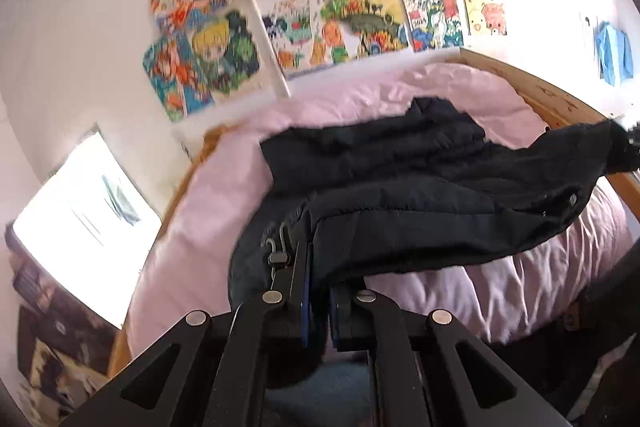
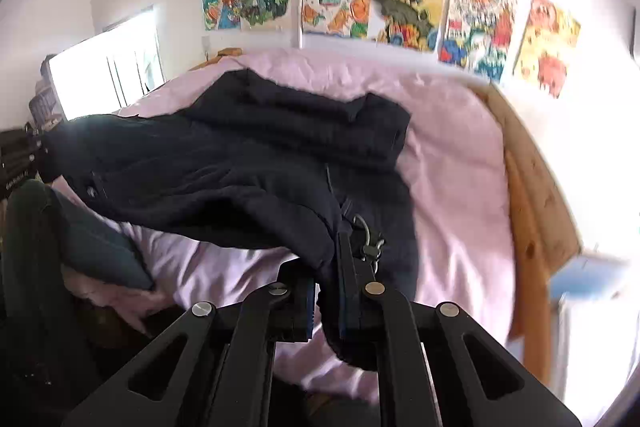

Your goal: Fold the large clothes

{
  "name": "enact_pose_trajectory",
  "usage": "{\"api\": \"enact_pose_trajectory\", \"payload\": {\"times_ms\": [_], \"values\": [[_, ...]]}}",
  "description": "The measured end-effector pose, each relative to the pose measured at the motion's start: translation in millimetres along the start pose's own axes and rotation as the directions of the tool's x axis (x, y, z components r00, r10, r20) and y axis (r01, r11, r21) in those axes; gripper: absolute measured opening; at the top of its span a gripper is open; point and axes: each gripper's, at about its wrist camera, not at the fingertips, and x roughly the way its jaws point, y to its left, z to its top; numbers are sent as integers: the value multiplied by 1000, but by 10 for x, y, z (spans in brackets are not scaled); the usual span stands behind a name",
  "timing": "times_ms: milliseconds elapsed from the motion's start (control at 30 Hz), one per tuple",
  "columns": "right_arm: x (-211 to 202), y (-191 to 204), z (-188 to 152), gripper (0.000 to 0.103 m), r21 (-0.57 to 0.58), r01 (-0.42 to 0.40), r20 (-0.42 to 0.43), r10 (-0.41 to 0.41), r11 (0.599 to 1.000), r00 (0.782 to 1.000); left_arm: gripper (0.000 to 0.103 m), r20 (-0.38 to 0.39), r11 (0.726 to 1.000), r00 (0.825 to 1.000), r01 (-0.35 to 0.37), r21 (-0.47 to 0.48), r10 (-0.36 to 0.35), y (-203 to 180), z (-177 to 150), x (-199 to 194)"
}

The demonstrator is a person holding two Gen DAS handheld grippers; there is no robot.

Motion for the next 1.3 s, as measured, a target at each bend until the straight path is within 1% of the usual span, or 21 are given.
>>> {"api": "enact_pose_trajectory", "payload": {"times_ms": [100,133,200,300,367,433,500,600,700,833,967,1133,1300], "values": [[12,-52,295,7,-45,28,29,-27,999,999,8,34,1000,999,-22,11,22,-22,249,2],[36,-81,418,7,-59,42,38,-39,997,998,8,46,1000,999,-28,12,28,-13,377,46],[111,-136,647,7,-84,71,57,-66,994,996,8,57,999,998,-39,14,38,-28,528,97],[217,-164,918,7,-89,91,70,-84,992,994,8,67,998,996,-53,14,52,-22,801,251],[327,-207,1106,7,-89,106,78,-99,990,992,8,58,999,997,-51,13,50,-8,981,389],[442,-234,1244,7,-101,128,77,-121,987,990,8,34,999,999,-38,15,37,22,1172,577],[607,-269,1396,7,-122,147,72,-139,982,988,8,23,999,999,-30,13,30,28,1297,699],[804,-302,1578,7,-143,179,78,-169,973,983,8,12,999,999,-39,5,39,45,1515,912],[979,-340,1715,7,-146,200,91,-188,969,978,8,8,998,998,-57,3,57,12,1640,1096],[1278,-450,1851,7,-118,205,92,-195,972,976,8,-2,992,995,-96,83,96,-113,1788,1339],[1551,-488,1946,7,-125,231,106,-219,965,970,8,-10,987,993,-113,112,114,-149,1946,1573],[1889,-588,2055,7,-61,239,129,-230,969,965,8,-24,990,993,-115,80,117,-146,2088,1918],[2223,-639,2087,7,-42,249,129,-242,968,962,8,-42,991,992,-120,63,123,-187,2121,2290]]}}
